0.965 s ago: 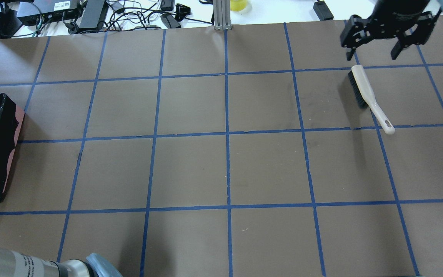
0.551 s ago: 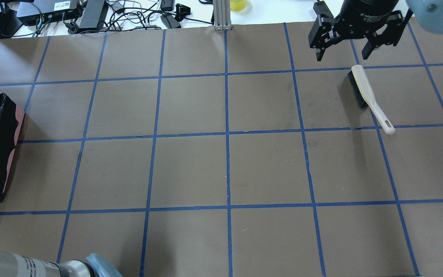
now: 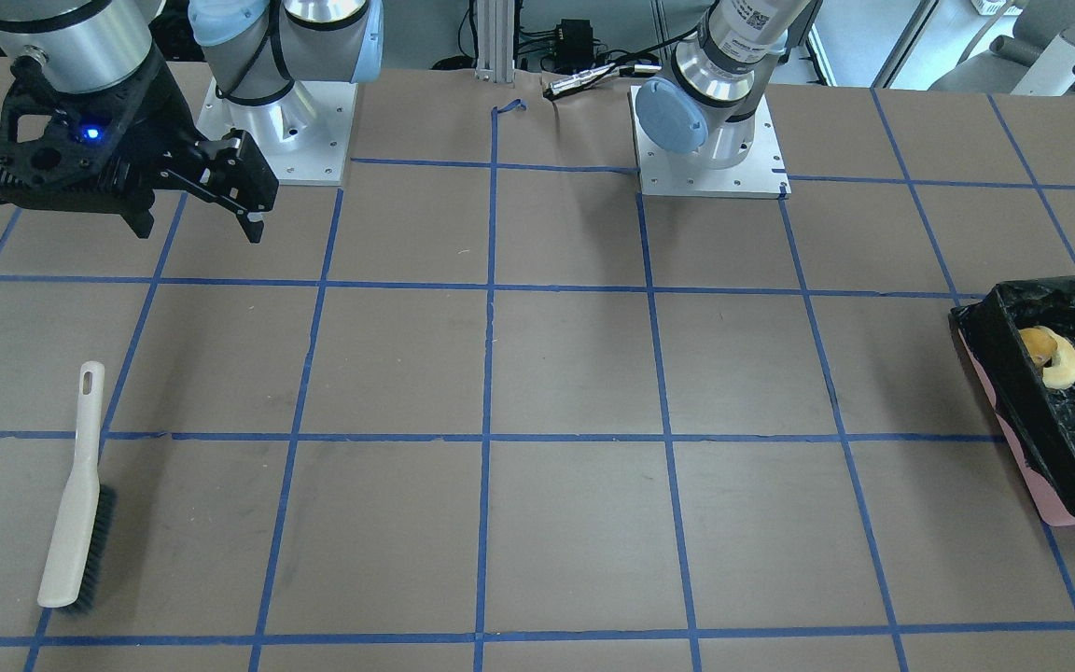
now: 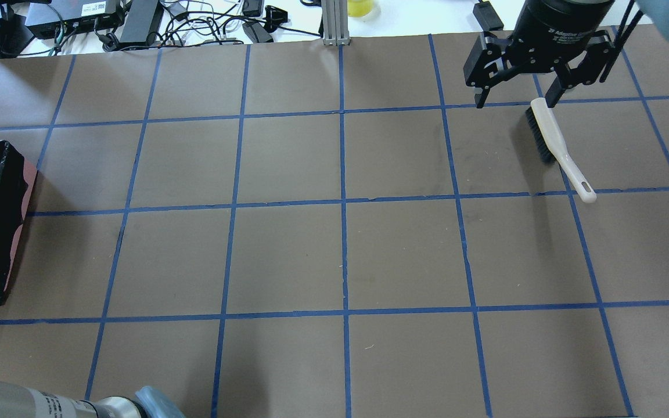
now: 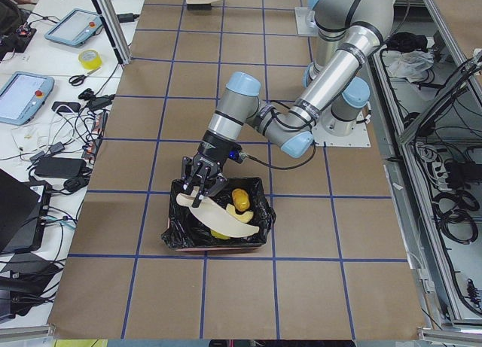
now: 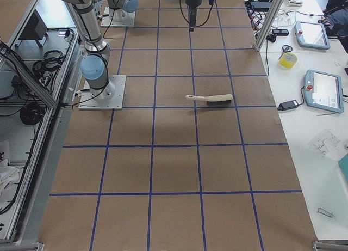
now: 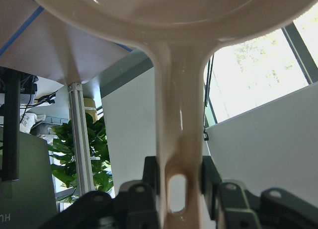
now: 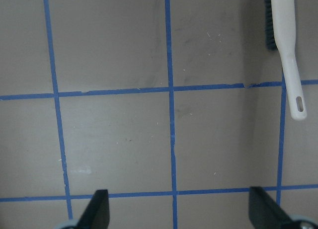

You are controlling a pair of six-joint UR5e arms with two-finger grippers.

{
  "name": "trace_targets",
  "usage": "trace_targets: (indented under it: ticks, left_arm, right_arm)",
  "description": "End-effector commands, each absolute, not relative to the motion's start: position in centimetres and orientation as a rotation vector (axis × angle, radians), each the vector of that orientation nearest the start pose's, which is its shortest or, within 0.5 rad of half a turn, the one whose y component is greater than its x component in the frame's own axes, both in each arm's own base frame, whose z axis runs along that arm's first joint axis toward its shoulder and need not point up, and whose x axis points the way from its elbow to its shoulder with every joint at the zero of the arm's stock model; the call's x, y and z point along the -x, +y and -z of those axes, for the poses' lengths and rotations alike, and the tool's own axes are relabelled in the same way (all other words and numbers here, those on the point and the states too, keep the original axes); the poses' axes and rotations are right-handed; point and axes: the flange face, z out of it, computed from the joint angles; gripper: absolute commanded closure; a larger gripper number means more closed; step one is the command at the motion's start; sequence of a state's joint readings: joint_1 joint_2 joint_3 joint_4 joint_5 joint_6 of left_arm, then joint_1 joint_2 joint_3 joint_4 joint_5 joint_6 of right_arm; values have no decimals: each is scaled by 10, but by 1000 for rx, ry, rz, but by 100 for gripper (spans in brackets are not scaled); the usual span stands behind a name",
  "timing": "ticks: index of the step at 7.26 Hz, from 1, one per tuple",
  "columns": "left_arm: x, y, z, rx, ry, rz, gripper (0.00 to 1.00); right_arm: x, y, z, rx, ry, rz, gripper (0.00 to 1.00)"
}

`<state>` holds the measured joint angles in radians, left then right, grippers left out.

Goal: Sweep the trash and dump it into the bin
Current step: 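Lower the brush onto the table and open the right gripper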

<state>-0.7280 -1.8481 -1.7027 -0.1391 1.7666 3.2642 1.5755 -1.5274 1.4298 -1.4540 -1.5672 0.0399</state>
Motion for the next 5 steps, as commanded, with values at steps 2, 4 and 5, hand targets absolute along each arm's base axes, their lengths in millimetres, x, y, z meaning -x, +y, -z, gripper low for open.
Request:
trace_targets:
  ticks: [2, 4, 5]
  left_arm:
    - [-380, -493, -445, -2118, 915, -743, 100]
    - [-388, -511, -461, -2330, 973, -644, 100]
    - [-390, -520, -479, -2402, 1020, -591, 100]
  right_arm:
    - [-138, -498, -523, -26, 3152, -75, 0]
    - [-139, -497, -524, 51, 3156, -68, 0]
    - [-140, -497, -523, 53, 3145, -70, 0]
